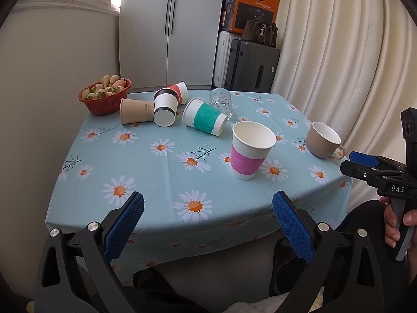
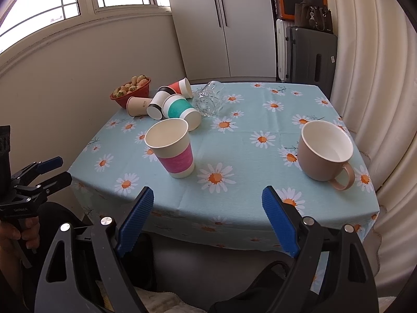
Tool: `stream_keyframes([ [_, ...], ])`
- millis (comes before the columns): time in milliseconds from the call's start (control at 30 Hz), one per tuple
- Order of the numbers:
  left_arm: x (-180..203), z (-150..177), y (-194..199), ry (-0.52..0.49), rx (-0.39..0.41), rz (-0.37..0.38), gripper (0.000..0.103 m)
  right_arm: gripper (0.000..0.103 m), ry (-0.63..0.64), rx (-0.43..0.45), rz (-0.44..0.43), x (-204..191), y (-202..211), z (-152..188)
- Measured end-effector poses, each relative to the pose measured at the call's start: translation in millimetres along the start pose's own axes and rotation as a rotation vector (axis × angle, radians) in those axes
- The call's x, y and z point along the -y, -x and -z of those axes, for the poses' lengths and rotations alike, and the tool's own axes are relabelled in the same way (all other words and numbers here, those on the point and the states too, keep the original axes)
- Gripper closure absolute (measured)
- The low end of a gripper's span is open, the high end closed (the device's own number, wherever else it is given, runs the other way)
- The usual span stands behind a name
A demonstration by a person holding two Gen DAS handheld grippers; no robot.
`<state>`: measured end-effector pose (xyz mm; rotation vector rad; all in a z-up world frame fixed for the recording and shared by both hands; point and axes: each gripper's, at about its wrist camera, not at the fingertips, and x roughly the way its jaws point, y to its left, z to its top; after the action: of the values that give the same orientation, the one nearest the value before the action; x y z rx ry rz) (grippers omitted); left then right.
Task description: Flip cup upright
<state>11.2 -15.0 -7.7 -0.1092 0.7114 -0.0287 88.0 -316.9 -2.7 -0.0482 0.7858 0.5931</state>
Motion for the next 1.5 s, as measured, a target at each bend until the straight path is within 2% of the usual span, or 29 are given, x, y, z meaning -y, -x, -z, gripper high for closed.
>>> stream_keyframes([
  [1500, 4.4, 3.4, -1.6, 0.018, -0.001, 0.003, 0.007, 0.019, -0.003, 0.008, 0.012, -2.8, 0.0, 1.4],
])
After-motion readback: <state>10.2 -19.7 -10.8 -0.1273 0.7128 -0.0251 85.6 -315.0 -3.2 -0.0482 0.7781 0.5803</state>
